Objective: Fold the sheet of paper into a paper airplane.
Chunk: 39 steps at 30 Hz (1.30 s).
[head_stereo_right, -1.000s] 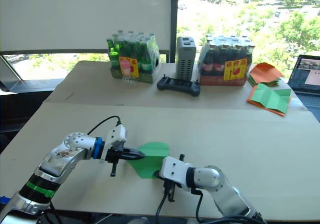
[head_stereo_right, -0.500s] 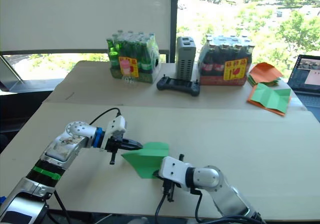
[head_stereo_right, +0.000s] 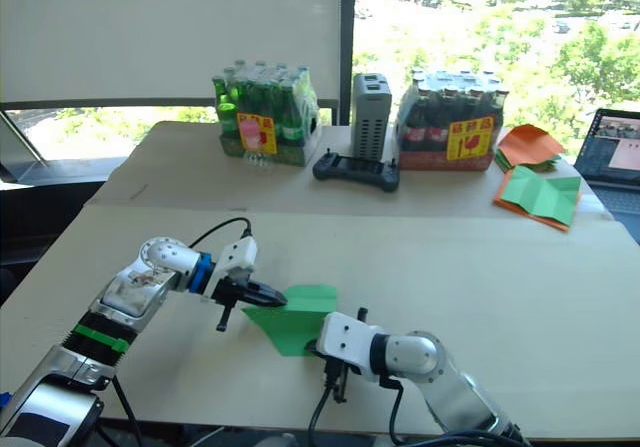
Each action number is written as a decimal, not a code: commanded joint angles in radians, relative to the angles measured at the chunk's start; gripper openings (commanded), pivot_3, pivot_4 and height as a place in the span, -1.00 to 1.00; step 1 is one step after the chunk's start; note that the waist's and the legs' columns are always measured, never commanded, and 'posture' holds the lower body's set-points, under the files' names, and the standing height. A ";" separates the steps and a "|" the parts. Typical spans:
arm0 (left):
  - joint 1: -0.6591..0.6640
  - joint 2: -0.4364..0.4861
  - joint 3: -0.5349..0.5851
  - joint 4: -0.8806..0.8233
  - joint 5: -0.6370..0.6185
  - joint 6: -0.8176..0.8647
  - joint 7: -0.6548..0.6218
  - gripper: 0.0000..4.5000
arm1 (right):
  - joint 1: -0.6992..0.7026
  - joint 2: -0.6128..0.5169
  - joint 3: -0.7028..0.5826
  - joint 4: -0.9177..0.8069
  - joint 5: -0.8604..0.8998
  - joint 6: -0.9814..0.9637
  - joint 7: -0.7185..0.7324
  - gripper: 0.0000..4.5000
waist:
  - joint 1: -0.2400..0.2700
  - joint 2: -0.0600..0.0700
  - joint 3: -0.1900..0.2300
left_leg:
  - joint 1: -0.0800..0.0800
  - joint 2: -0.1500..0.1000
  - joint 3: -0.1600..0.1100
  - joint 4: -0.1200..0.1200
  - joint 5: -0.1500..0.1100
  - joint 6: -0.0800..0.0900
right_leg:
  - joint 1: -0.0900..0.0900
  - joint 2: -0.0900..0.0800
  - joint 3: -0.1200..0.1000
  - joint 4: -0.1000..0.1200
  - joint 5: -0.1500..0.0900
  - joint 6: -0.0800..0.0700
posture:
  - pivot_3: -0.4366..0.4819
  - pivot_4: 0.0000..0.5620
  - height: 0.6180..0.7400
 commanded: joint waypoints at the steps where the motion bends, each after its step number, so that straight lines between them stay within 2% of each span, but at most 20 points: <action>1: 0.004 0.010 0.008 -0.052 -0.001 -0.003 -0.007 -0.99 | 0.000 -0.001 0.000 -0.015 -0.013 0.017 -0.007 -1.00 | 0.000 0.000 0.000 | 0.000 0.000 0.000 0.000 0.000 0.000 | 0.000 0.000 0.000 0.000 0.000 0.000 | -0.05 -0.47 -0.07; 22: 0.050 0.028 -0.008 -0.116 0.006 0.006 -0.033 -0.99 | 0.002 -0.001 -0.002 -0.023 -0.012 0.032 -0.013 -1.00 | 0.000 0.000 0.000 | 0.000 0.000 0.000 0.000 0.000 0.000 | 0.000 0.000 0.000 0.000 0.000 0.000 | -0.05 -0.47 -0.07; 39: 0.151 0.038 0.017 -0.277 -0.023 0.088 0.045 -0.99 | 0.018 -0.008 -0.057 -0.113 0.043 0.146 -0.022 -1.00 | 0.004 0.000 0.000 | 0.000 0.000 0.000 0.000 0.000 0.000 | 0.000 0.000 0.000 0.000 0.000 0.000 | -0.05 -0.47 -0.07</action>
